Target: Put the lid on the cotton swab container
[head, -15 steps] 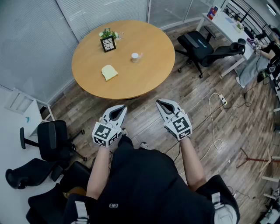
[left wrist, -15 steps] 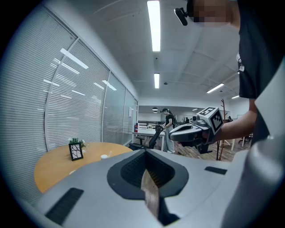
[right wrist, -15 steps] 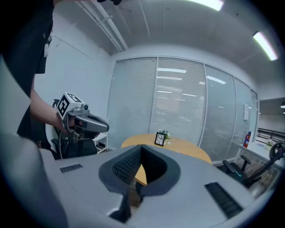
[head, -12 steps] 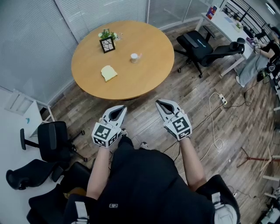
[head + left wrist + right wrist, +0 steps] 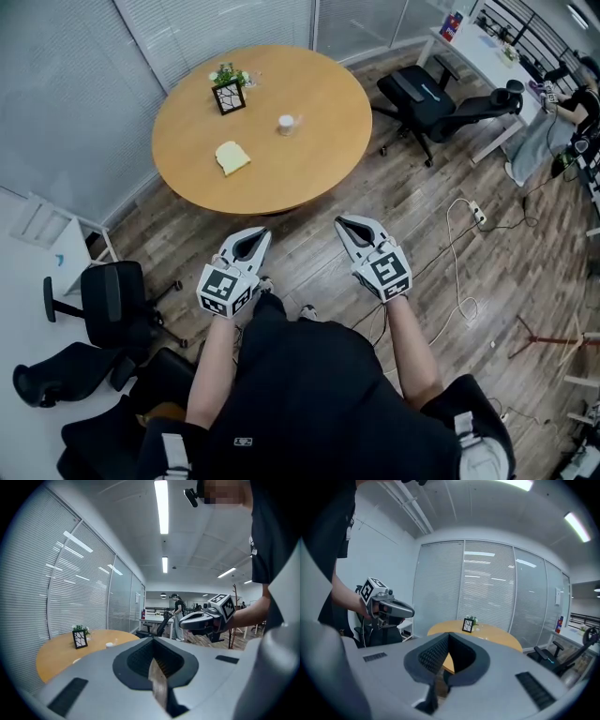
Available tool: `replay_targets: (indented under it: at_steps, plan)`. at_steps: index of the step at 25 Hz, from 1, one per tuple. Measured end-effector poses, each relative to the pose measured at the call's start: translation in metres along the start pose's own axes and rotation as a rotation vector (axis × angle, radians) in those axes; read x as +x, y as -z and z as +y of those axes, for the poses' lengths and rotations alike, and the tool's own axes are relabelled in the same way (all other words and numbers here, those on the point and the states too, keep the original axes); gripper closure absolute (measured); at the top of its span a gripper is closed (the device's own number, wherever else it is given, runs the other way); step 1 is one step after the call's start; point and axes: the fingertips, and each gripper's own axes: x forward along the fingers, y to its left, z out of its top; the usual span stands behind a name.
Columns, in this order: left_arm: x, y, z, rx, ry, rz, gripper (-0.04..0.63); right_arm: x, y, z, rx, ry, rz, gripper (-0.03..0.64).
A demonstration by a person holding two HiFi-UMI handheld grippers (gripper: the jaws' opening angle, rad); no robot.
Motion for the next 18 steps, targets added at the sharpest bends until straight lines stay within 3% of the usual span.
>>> replay_targets:
  at_steps: [18]
  plan:
    - [0.0,0.006,0.011,-0.022,-0.012,0.017,0.589,0.007,0.02,-0.005,0.042,0.017,0.047,0.612]
